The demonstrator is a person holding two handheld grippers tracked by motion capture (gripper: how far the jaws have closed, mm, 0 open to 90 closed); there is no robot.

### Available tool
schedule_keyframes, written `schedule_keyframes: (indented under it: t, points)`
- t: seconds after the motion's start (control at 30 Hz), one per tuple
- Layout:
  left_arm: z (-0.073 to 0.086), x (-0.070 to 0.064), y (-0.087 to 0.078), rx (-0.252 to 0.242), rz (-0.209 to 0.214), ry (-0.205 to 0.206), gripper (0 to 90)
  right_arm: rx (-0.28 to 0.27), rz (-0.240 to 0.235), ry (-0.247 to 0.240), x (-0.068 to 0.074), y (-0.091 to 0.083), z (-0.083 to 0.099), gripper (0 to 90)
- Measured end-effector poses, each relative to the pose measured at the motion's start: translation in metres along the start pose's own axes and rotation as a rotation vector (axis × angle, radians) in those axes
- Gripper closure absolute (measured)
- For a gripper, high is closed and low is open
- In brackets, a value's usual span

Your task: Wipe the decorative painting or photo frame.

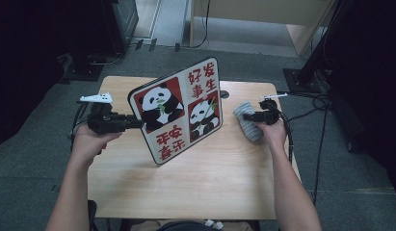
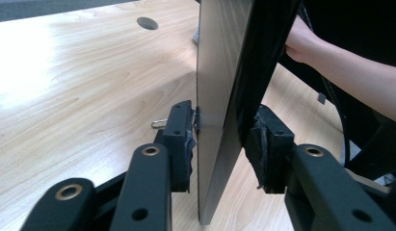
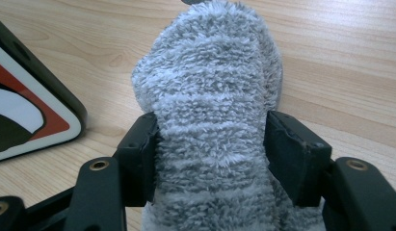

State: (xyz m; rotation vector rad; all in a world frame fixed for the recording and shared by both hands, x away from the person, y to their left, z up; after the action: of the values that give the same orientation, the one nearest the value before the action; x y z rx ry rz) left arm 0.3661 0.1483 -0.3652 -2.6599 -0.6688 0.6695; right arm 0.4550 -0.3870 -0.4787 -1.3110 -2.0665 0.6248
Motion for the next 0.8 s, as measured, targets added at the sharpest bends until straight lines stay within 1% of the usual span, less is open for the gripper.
schedule_keyframes:
  t: [0.13,0.27,0.37,0.47,0.53,0.6,0.73,0.8]
  points:
    - [0.0,0.0,0.0,0.0,-0.008,0.004,60.8,-0.015,0.008,-0.018,0.003,-0.004,-0.002,38.1]
    - [0.0,-0.001,0.0,0.003,-0.02,0.014,58.2,-0.035,0.004,-0.015,0.005,-0.01,-0.004,36.9]
    - [0.0,0.0,0.0,0.008,-0.023,0.019,56.5,-0.05,-0.022,0.0,0.008,-0.016,-0.004,35.7]
    - [0.0,0.0,0.0,0.017,-0.028,0.025,54.6,-0.058,-0.037,-0.006,0.013,-0.02,-0.005,35.0]
    - [0.0,0.0,0.001,0.02,-0.03,0.023,52.3,-0.058,-0.038,-0.017,0.018,-0.022,-0.005,34.9]
    - [0.0,0.0,0.002,0.022,-0.033,0.012,50.0,-0.065,-0.04,-0.036,0.022,-0.023,-0.004,34.9]
    - [-0.001,0.0,0.002,0.004,-0.067,0.001,48.2,-0.061,-0.043,-0.057,0.029,-0.026,-0.002,34.9]
    - [-0.001,0.0,0.002,0.006,-0.069,0.004,46.6,-0.064,-0.047,-0.067,0.032,-0.028,-0.001,34.9]
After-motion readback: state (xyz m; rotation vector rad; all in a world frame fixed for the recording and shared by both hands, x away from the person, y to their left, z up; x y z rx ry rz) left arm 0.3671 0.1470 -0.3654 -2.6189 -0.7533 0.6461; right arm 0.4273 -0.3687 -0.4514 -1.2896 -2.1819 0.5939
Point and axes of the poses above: each handheld gripper's, and its own axes: y roughly forward along the jaws, z roughly out of its underside, x roughly to its left, the point moved 1 cm from there along y, roughly forward along the jaws, and after that the axes turned 7 degrees about -x, right-handed, at the moved point
